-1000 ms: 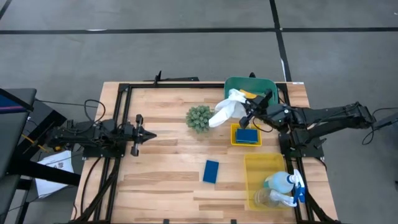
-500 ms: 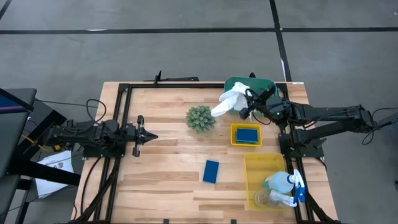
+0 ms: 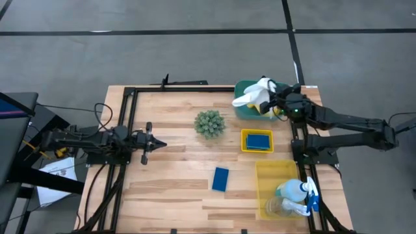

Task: Pick & Place Kitchen Items
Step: Put the white towel into the green bin

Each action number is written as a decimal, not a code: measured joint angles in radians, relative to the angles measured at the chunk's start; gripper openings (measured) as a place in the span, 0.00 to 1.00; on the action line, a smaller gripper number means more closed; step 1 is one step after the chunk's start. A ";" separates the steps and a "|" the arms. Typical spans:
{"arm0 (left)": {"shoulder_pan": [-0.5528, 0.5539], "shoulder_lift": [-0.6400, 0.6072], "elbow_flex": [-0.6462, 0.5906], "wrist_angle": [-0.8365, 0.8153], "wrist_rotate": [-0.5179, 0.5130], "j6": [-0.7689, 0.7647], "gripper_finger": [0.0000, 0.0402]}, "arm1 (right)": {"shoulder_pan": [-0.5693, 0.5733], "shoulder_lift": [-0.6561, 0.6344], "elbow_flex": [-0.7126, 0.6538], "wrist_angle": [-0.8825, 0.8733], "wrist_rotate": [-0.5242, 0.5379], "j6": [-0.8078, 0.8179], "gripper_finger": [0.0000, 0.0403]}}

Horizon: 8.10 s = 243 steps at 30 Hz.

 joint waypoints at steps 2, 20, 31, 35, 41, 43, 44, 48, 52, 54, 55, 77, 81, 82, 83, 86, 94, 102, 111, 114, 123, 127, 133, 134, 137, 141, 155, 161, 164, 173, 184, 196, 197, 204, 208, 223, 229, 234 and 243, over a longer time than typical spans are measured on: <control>0.000 0.011 0.000 0.002 -0.002 0.000 0.00 | -0.017 -0.037 -0.025 0.009 -0.026 0.019 0.01; 0.000 0.046 0.000 0.032 -0.045 0.000 0.00 | -0.224 0.036 -0.206 0.178 -0.272 0.040 0.01; 0.000 0.046 0.000 0.032 -0.045 0.000 0.00 | -0.304 0.224 -0.205 0.245 -0.294 -0.025 0.01; 0.000 0.046 0.000 0.032 -0.045 0.000 0.00 | -0.331 0.262 -0.205 0.248 -0.292 -0.025 0.01; 0.000 0.046 0.000 0.032 -0.045 0.000 0.00 | -0.335 0.297 -0.204 0.271 -0.289 -0.020 0.01; 0.000 0.046 0.000 0.032 -0.045 0.000 0.00 | -0.335 0.304 -0.204 0.273 -0.288 -0.020 0.01; 0.000 0.046 0.000 0.032 -0.045 0.000 0.00 | -0.337 0.304 -0.204 0.272 -0.286 -0.022 0.01; 0.000 0.046 0.000 0.031 -0.045 0.000 0.00 | -0.340 0.301 -0.204 0.273 -0.279 -0.031 0.02; 0.000 0.046 0.000 0.032 -0.045 0.000 0.00 | -0.339 0.301 -0.204 0.260 -0.280 -0.032 0.07; 0.000 0.046 0.000 0.031 -0.045 0.000 0.00 | -0.339 0.301 -0.204 0.258 -0.280 -0.021 0.11; 0.000 0.046 0.000 0.031 -0.045 0.000 0.00 | -0.339 0.301 -0.204 0.258 -0.280 -0.015 0.13; 0.000 0.046 0.000 0.031 -0.045 0.000 0.00 | -0.226 0.020 -0.203 0.162 -0.206 0.036 0.78; 0.000 0.046 0.000 0.031 -0.045 0.000 0.00 | -0.221 -0.018 -0.203 0.126 -0.231 0.100 0.79; 0.000 0.046 0.000 0.031 -0.045 0.000 0.00 | -0.222 -0.021 -0.203 0.119 -0.251 0.117 0.78; 0.000 0.046 0.000 0.031 -0.044 0.000 0.00 | -0.224 -0.021 -0.203 0.114 -0.274 0.135 0.77; 0.000 0.046 0.000 0.031 -0.044 0.000 0.00 | -0.239 -0.007 -0.203 0.105 -0.342 0.192 0.71; 0.000 0.046 0.000 0.031 -0.044 0.000 0.00 | -0.308 0.117 -0.158 0.073 -0.634 0.238 0.20; 0.000 0.046 0.000 0.031 -0.044 0.000 0.00 | -0.314 0.208 -0.119 0.003 -0.734 0.251 0.02; 0.000 0.046 0.000 0.031 -0.044 0.000 0.00 | -0.330 0.303 -0.099 0.021 -0.824 0.253 0.00; 0.000 0.046 0.000 0.031 -0.044 0.000 0.00 | -0.333 0.338 -0.091 0.014 -0.834 0.252 0.00; 0.000 0.046 0.000 0.031 -0.044 0.000 0.00 | -0.392 0.459 -0.069 0.025 -0.840 0.246 0.00; 0.000 0.046 0.000 0.031 -0.044 0.000 0.00 | -0.410 0.487 -0.066 0.027 -0.817 0.245 0.00; 0.000 0.046 -0.001 0.031 -0.044 0.000 0.00 | -0.425 0.525 -0.067 0.028 -0.812 0.245 0.00; 0.000 0.046 -0.001 0.031 -0.044 0.000 0.00 | -0.427 0.531 -0.067 0.032 -0.812 0.246 0.00; 0.000 0.046 -0.001 0.031 -0.044 0.000 0.00 | -0.434 0.533 -0.067 0.035 -0.812 0.245 0.00; 0.000 0.046 -0.001 0.031 -0.044 0.000 0.00 | -0.439 0.533 -0.067 0.033 -0.809 0.245 0.00; 0.000 0.046 -0.001 0.031 -0.044 0.000 0.00 | -0.386 0.390 -0.067 0.011 -0.740 0.262 0.00; 0.000 0.046 -0.001 0.031 -0.044 0.000 0.00 | -0.311 0.301 -0.067 -0.100 -0.817 0.304 0.00; 0.000 0.046 -0.001 0.031 -0.044 0.000 0.00 | -0.289 0.317 -0.067 -0.128 -0.856 0.307 0.00; 0.000 0.046 -0.001 0.031 -0.044 0.000 0.00 | -0.300 0.435 -0.032 -0.117 -0.913 0.297 0.00; 0.000 0.046 -0.001 0.031 -0.044 0.000 0.00 | -0.334 0.515 -0.007 -0.102 -0.890 0.281 0.00; 0.000 0.046 -0.001 0.031 -0.044 0.000 0.00 | -0.333 0.492 -0.007 -0.104 -0.890 0.272 0.00; 0.000 0.046 -0.001 0.031 -0.044 0.000 0.00 | -0.333 0.485 -0.007 -0.103 -0.890 0.272 0.00; 0.000 0.046 -0.001 0.031 -0.044 0.000 0.00 | -0.333 0.451 -0.010 -0.154 -0.841 0.287 0.00; 0.000 0.046 -0.001 0.031 -0.044 0.000 0.00 | -0.335 0.451 -0.018 -0.154 -0.840 0.287 0.00; 0.000 0.046 -0.001 0.031 -0.044 0.000 0.00 | -0.373 0.452 -0.037 -0.124 -0.815 0.283 0.00; 0.000 0.046 -0.001 0.031 -0.044 0.000 0.00 | -0.405 0.452 -0.043 -0.124 -0.814 0.283 0.00; 0.000 0.046 -0.001 0.031 -0.044 0.000 0.00 | -0.412 0.452 -0.043 -0.158 -0.815 0.287 0.00; 0.000 0.046 -0.001 0.031 -0.044 0.000 0.00 | -0.411 0.452 -0.043 -0.194 -0.759 0.306 0.00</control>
